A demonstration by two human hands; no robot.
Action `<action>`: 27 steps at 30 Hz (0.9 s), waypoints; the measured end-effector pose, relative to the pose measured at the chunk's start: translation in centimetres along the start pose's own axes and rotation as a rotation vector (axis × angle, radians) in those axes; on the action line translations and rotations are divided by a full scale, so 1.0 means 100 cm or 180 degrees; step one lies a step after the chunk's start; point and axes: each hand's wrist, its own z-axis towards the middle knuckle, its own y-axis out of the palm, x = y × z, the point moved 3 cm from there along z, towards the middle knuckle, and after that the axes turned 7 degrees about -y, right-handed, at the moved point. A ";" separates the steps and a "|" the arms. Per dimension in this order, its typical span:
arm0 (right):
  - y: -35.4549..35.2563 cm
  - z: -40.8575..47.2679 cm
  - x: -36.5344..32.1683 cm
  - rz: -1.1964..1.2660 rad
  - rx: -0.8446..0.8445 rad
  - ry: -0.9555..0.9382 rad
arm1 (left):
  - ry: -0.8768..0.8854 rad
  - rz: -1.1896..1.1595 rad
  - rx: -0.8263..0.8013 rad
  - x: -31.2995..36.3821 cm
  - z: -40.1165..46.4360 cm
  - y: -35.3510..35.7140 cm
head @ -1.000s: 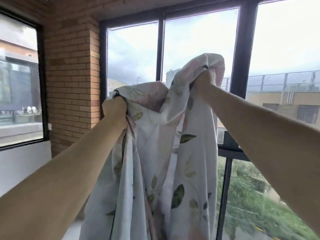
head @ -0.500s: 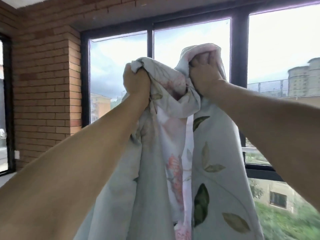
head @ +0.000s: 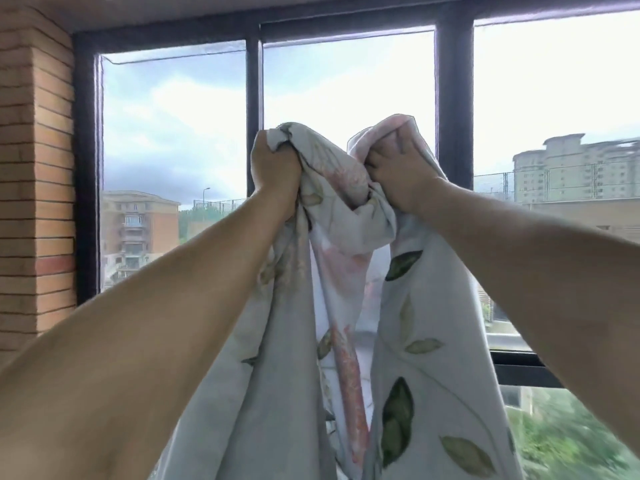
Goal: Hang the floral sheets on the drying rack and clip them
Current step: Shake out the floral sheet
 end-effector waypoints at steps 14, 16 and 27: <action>0.145 -0.019 -0.134 0.1739 -0.1346 0.0006 | -0.1516 0.0893 -0.0424 -0.203 0.041 0.013; 0.151 -0.032 -0.154 0.2559 -0.1720 0.0359 | -0.1815 0.1270 -0.0767 -0.240 0.032 0.007; 0.156 -0.060 -0.174 0.2987 -0.3839 0.0168 | -0.2650 0.4833 -0.3546 -0.273 -0.006 -0.014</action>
